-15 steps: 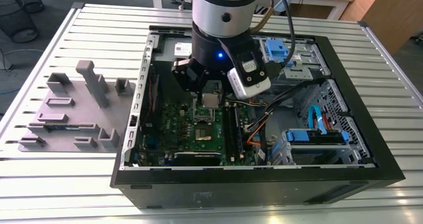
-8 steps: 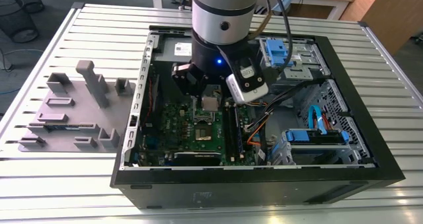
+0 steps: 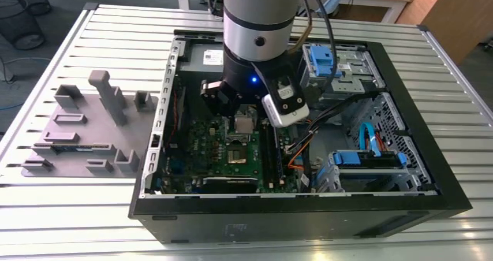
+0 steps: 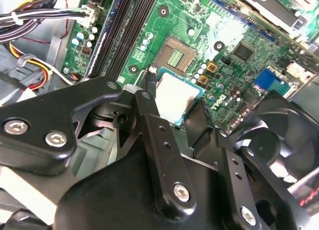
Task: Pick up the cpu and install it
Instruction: 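Place the cpu into insertion slot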
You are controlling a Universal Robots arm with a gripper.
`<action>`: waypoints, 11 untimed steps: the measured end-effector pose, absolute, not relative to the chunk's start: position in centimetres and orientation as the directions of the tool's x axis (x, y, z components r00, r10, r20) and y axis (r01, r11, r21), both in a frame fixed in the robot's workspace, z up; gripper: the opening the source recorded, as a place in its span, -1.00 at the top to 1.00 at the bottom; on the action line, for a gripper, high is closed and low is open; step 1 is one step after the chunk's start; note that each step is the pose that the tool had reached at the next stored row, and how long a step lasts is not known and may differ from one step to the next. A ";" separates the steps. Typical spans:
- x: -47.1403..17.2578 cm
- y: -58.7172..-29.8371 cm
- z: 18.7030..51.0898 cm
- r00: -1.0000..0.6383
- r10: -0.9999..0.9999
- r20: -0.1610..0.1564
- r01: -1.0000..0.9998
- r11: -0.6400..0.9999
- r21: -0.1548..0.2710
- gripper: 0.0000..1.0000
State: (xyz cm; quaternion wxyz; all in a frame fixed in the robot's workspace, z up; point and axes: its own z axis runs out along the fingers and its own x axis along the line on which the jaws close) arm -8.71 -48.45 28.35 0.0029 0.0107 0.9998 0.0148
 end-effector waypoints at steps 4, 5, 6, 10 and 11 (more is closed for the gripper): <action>-8.7 -48.4 27.8 -1.000 0.021 -0.006 0.021 0.999 0.030 0.06; -8.7 -48.4 27.7 -1.000 0.021 -0.006 0.021 0.999 0.030 0.06; -8.7 -48.4 27.6 -1.000 0.021 -0.005 0.021 0.999 0.030 0.06; -8.7 -48.4 27.3 -1.000 0.021 -0.006 0.021 0.999 0.030 0.06; -8.7 -48.4 27.3 -1.000 0.021 -0.006 0.021 0.999 0.030 0.06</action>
